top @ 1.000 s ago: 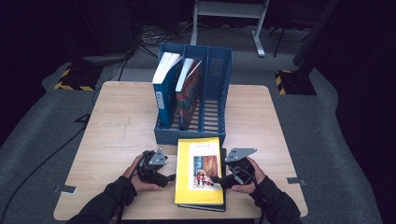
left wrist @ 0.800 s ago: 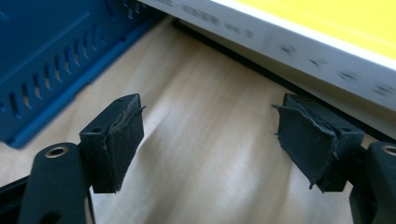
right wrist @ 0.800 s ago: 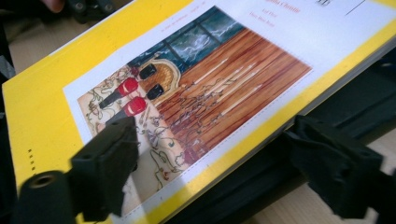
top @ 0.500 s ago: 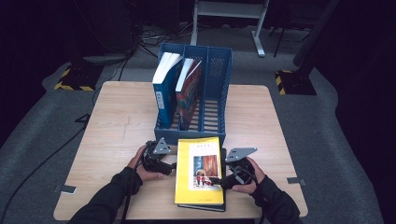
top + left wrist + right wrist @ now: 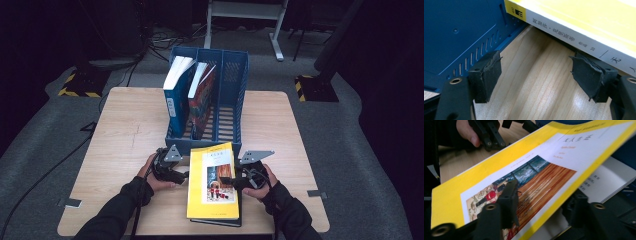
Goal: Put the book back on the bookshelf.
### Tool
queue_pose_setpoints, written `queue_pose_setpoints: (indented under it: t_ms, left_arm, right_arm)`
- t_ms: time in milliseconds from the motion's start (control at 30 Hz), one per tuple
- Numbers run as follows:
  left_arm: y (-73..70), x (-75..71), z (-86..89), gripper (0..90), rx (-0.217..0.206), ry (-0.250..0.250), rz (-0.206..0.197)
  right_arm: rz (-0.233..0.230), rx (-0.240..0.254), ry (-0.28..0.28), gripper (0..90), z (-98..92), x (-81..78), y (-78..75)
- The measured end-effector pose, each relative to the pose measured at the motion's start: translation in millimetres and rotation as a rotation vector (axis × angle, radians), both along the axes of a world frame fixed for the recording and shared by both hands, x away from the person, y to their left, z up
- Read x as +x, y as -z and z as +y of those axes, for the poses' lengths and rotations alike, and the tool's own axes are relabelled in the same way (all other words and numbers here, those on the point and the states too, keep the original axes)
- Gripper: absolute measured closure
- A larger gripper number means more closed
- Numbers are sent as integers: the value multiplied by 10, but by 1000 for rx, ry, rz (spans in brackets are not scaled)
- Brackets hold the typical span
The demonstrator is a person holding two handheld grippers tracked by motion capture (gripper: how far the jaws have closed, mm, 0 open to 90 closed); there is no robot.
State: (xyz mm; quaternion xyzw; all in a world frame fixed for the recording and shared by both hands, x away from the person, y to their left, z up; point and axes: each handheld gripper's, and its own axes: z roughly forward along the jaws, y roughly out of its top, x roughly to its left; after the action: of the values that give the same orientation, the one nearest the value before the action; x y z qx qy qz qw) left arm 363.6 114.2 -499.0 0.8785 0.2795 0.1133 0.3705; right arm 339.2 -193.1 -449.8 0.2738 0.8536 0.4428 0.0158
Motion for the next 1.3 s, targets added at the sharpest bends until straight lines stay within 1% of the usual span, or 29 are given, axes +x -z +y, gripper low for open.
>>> queue_pose_setpoints:
  t_ms: [67,133,167,233,333,400,433,467,500,533,567,633,667,700,733,767,800,833,867,900,933,967,1000,1033,1100,1133,1167,1267,1300]
  left_arm:
    - [-1,1,1,244,-3,0,0]
    - [-5,1,3,255,-13,-1,-3]
    - [-10,0,7,256,-18,-2,-3]
    - [-19,-3,10,256,-27,-4,-4]
    - [-42,-6,23,259,-49,-5,-6]
    - [-67,-20,25,260,-64,8,-13]
    - [-90,-33,27,261,-74,5,-30]
    - [-107,-38,34,268,-81,6,-36]
    - [-107,-38,34,279,-81,6,-36]
    - [-141,-52,46,279,-108,9,-41]
    - [-157,-58,50,282,-116,12,-43]
    - [-218,-88,54,335,-165,17,-45]
    - [-218,-88,54,341,-165,17,-45]
    - [-241,-97,56,341,-176,18,-50]
    - [-265,-105,56,346,-195,21,-54]
    - [-290,-117,51,383,-216,24,-54]
    - [-344,-145,34,431,-253,34,-67]
    - [-369,-151,27,440,-268,45,-69]
    - [-369,-151,27,449,-268,45,-69]
    - [-398,-164,13,449,-283,49,-79]
    - [-420,-169,0,469,-294,59,-81]
    - [-458,-177,-28,499,-311,81,-91]
    - [-458,-177,-28,515,-311,81,-91]
    - [-504,-187,-66,537,-317,101,-103]
    - [-523,-187,-82,541,-327,106,-104]
    - [-554,-174,-108,558,-327,122,-111]
    - [-554,-174,-108,575,-327,122,-111]
    - [-589,-146,-127,580,-336,130,-112]
    - [-605,-142,-131,618,-337,134,-120]
  right_arm:
    - [-3,24,5,669,-20,-5,-5]
    - [-18,46,-1,712,-34,-22,-27]
    - [-33,57,-9,719,-38,-38,-43]
    - [-70,59,-19,730,-31,-86,-85]
    - [-86,69,-24,737,-36,-120,-104]
    - [-117,93,-38,751,-49,-191,-130]
    - [-124,99,-41,754,-51,-209,-138]
    - [-139,109,-46,758,-56,-239,-155]
    - [-139,109,-46,758,-56,-239,-155]
    - [-145,115,-48,760,-60,-256,-166]
    - [-161,126,-54,761,-73,-289,-190]
    - [-179,136,-57,761,-96,-326,-220]
    - [-185,143,-67,761,-112,-344,-236]
    - [-185,143,-67,761,-112,-344,-236]
    - [-192,140,-75,760,-123,-360,-254]
    - [-205,137,-82,756,-134,-378,-273]
    - [-203,133,-96,734,-156,-395,-314]
    - [-204,132,-105,725,-169,-401,-333]
    - [-204,132,-105,725,-169,-401,-333]
    - [-208,128,-109,720,-184,-405,-350]
    - [-213,123,-112,711,-199,-408,-365]
    - [-206,126,-105,695,-205,-402,-368]
    - [-200,127,-108,687,-202,-395,-364]
    - [-196,125,-108,680,-195,-392,-361]
    - [-192,128,-108,680,-194,-386,-360]
    - [-183,150,-107,700,-209,-375,-363]
    - [-183,150,-107,700,-209,-375,-363]
    - [-206,145,-94,727,-212,-387,-378]
    - [-219,147,-82,741,-214,-391,-398]
